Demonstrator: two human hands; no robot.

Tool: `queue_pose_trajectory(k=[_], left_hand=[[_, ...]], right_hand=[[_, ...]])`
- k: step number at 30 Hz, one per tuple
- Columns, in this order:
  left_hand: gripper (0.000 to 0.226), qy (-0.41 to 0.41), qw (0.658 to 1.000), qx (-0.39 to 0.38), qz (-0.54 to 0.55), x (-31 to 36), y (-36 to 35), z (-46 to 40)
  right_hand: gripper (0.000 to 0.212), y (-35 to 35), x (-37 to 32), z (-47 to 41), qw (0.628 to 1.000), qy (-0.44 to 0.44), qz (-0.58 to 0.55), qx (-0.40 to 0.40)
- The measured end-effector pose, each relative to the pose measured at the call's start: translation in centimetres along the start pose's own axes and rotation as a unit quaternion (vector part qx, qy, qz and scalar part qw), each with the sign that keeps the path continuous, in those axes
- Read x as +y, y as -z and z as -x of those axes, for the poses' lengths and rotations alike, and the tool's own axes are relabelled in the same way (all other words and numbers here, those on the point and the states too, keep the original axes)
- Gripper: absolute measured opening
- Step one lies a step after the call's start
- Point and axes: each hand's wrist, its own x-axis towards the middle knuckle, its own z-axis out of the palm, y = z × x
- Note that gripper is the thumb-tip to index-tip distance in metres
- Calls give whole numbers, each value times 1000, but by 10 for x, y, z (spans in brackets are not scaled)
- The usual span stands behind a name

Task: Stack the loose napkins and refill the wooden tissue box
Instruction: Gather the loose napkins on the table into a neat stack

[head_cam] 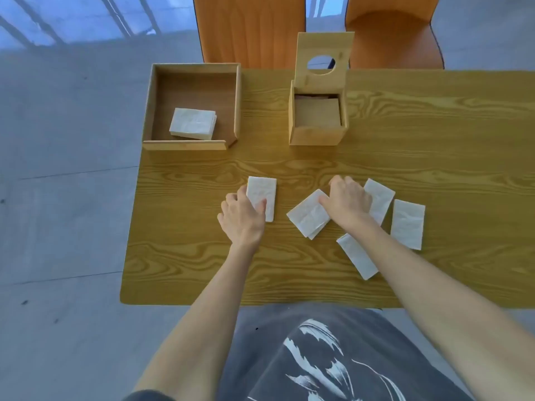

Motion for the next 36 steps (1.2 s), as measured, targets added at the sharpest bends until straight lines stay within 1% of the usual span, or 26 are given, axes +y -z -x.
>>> queue_pose_trajectory(k=[5, 9, 10, 12, 14, 16, 19, 20, 23, 26, 28, 31, 34, 36], left_hand=[[56, 53, 999, 0, -1, 3, -4, -3], [51, 77, 997, -9, 20, -1, -7, -7], [49, 79, 996, -13, 28, -1, -7, -7], [42, 71, 996, -15, 55, -1, -7, -8], [39, 54, 993, -19, 100, -3, -6, -7], [42, 46, 985, -40, 164, -6, -4, -7], [56, 42, 967, -79, 238, -13, -2, -9], [57, 40, 961, -94, 255, -15, -1, -10], [39, 27, 944, -136, 300, -23, -2, -18], [31, 29, 923, -174, 341, -29, -2, -22], [31, 30, 917, -189, 349, -29, -2, -23], [30, 26, 907, -208, 365, -28, -2, -22], [27, 20, 898, -231, 374, -25, 1, -19], [27, 25, 896, -239, 373, -24, 2, -19]], right_hand=[[30, -9, -3, -2, 1000, -16, 23, -5], [39, -15, -4, -4, 999, -26, 17, -10], [36, -15, -4, -4, 1000, -21, 6, -5], [23, -17, -5, -3, 1000, -3, -27, 4], [16, -17, -4, -1, 997, 5, -72, -7], [17, -15, -1, 0, 992, 1, -126, -29], [21, -8, 5, 2, 973, 4, -223, -52], [20, -4, 7, 3, 968, 14, -244, -61], [18, 7, 11, 5, 950, 38, -287, -114], [17, 21, 11, 7, 912, 67, -344, -211], [17, 28, 8, 7, 890, 90, -363, -261], [19, 28, -3, 2, 870, 108, -377, -300], [22, 19, -16, -6, 865, 117, -374, -314], [24, 10, -23, -12, 872, 128, -359, -306]])
